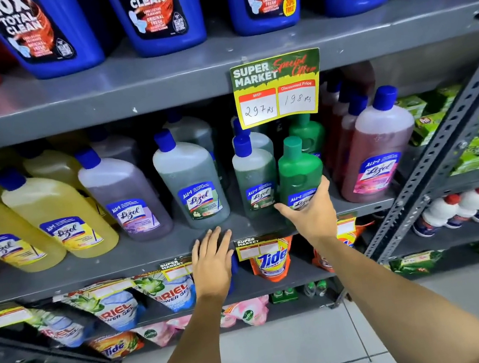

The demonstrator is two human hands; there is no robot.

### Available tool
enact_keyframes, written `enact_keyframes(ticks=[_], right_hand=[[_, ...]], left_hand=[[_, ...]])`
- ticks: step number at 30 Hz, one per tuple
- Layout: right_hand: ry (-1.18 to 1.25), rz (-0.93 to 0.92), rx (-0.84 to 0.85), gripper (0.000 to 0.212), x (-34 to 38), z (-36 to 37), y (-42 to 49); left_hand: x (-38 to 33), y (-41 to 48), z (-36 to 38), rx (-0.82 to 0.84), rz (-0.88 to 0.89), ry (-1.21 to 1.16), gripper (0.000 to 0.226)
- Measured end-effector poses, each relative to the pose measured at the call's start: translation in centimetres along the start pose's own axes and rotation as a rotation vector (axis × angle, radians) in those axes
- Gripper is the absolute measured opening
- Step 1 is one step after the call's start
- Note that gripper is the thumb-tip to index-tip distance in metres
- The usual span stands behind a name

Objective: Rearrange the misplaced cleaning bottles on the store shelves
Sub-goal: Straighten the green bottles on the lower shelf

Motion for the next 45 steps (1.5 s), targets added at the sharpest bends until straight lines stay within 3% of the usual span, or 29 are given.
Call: enact_keyframes(ticks=[11,13,16,18,25,45], right_hand=[[0.007,0.023,-0.051,0.095,-0.6,-0.9,1.9],[0.035,0.027,-0.037,0.104,-0.9,-0.9,1.9],[0.022,0.067,-0.044,0.135,-1.7,-0.3,0.9],[-0.012,0.093,-0.071,0.141,-2.0,0.2,0.2],[-0.043,0.106,-0.130,0.097,-2.4,0.7,1.7],[-0.075,0.025,-0.036,0.081,-3.8,-0.2,4.5]], left_hand=[[0.0,-0.1,-0.2,-0.016,-0.001,-0.024,0.044],[0.1,-0.1,-0.2,-0.013,-0.006,-0.028,0.045],[0.0,-0.2,-0.1,-0.009,-0.012,-0.025,0.045],[0.0,-0.2,0.1,-0.012,-0.017,-0.023,0.045],[0.0,-0.1,0.2,-0.040,-0.015,-0.035,0.044],[-0.2,-0.2,0.0,-0.032,-0.026,-0.011,0.044]])
Point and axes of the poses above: each hand's wrist, its own y-axis towards the middle knuckle, its own z-axis out of the palm, x = y × z, the point moved 1 cm from there along y, towards the middle knuckle, and after that the axes turned 4 degrees about -x, right-handed, at the moved point
